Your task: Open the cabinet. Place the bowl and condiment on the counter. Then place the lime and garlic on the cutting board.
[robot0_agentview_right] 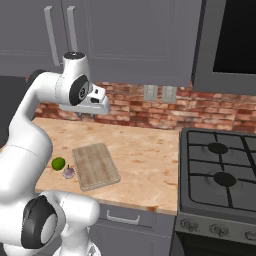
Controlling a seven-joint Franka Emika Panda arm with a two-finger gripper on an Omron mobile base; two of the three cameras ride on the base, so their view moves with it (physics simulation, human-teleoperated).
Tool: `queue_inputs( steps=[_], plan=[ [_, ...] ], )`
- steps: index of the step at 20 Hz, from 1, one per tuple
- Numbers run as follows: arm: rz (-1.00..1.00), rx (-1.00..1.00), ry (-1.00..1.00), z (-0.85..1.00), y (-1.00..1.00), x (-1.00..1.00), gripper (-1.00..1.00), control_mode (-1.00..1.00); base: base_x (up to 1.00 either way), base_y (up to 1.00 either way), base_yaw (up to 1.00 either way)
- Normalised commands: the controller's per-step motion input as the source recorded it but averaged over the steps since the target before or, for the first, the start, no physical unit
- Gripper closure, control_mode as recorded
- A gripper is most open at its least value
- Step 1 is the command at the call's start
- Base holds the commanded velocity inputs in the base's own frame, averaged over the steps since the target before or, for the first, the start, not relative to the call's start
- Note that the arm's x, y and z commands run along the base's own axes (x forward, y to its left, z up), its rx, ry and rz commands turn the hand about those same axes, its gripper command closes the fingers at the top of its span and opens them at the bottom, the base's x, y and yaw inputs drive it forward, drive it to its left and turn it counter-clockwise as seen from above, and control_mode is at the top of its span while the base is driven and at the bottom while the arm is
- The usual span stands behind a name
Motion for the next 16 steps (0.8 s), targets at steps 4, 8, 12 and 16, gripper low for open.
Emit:
queue_inputs(
  steps=[4, 8, 12, 16],
  plan=[
    [0.0, 0.0, -0.01, 0.0, 0.0, -0.03, -1.0, -1.0, 0.0, 0.0, 0.0],
    [-0.03, 0.0, -0.15, 0.0, -0.01, -0.13, -1.0, -1.0, 0.0, 0.0, 0.0],
    [-0.03, 0.0, -0.24, 0.09, 0.0, -0.21, -1.0, -1.0, 0.0, 0.0, 0.0],
    [-0.04, 0.0, -0.29, 0.23, 0.18, -0.21, -1.0, -1.0, 0.0, 0.0, 0.0]
  ],
)
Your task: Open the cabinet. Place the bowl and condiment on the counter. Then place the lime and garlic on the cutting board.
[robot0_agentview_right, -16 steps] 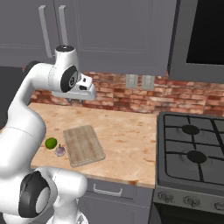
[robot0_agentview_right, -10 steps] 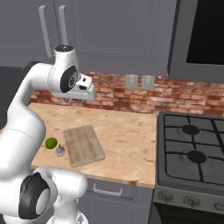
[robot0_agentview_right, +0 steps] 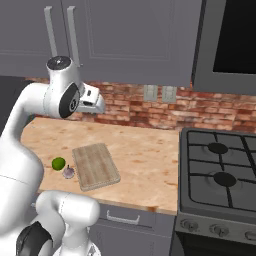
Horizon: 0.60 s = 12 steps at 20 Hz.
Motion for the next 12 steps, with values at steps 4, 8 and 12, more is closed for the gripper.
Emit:
queue_inputs(
  steps=[4, 8, 12],
  plan=[
    [-0.05, -0.01, -0.27, 0.28, 0.36, -0.04, -1.0, -1.0, 0.0, 0.0, 0.0],
    [-0.05, 0.0, -0.25, 0.33, 0.31, 0.0, -1.0, -1.0, 0.0, 0.0, 0.0],
    [-0.06, 0.0, -0.23, 0.38, 0.2, 0.0, -1.0, -1.0, 0.0, 0.0, 0.0]
  ],
)
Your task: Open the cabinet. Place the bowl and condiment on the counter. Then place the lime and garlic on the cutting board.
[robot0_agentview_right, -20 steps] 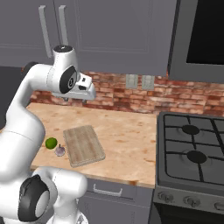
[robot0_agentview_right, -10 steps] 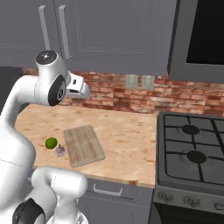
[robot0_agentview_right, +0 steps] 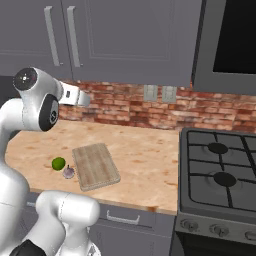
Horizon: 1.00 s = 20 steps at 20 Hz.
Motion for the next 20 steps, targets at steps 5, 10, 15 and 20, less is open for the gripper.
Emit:
queue_inputs(
  steps=[5, 10, 15, 20],
  plan=[
    [-0.06, 0.0, -0.18, 0.37, 0.02, 0.0, -1.0, -1.0, 0.0, 0.0, 0.0],
    [-0.04, 0.0, -0.09, 0.29, 0.0, 0.0, -1.0, -1.0, 0.0, 0.0, 0.0],
    [0.0, -0.01, -0.08, 0.31, 0.0, 0.01, -1.0, -1.0, 0.0, 0.0, 0.0],
    [0.0, -0.01, -0.1, 0.32, 0.0, 0.01, -1.0, -1.0, 0.0, 0.0, 0.0]
  ],
)
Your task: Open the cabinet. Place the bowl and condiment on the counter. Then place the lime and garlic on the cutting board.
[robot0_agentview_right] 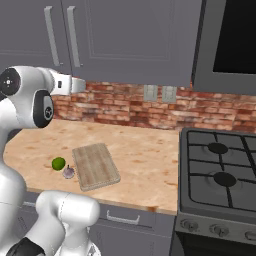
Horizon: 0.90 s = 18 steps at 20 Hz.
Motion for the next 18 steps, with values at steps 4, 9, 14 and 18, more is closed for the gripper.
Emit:
queue_inputs(
  steps=[4, 9, 14, 18],
  plan=[
    [0.0, 0.0, -0.11, 0.27, 0.0, 0.0, -1.0, -1.0, 0.0, 0.0, 0.0],
    [0.0, -0.01, -0.09, 0.18, 0.08, 0.0, -1.0, -1.0, 0.0, 0.0, 0.0],
    [-0.01, 0.0, -0.07, 0.14, 0.02, 0.0, -1.0, -1.0, 0.0, 0.0, 0.0],
    [-0.01, 0.0, -0.07, 0.15, 0.03, 0.0, -1.0, -1.0, 0.0, 0.0, 0.0]
  ],
)
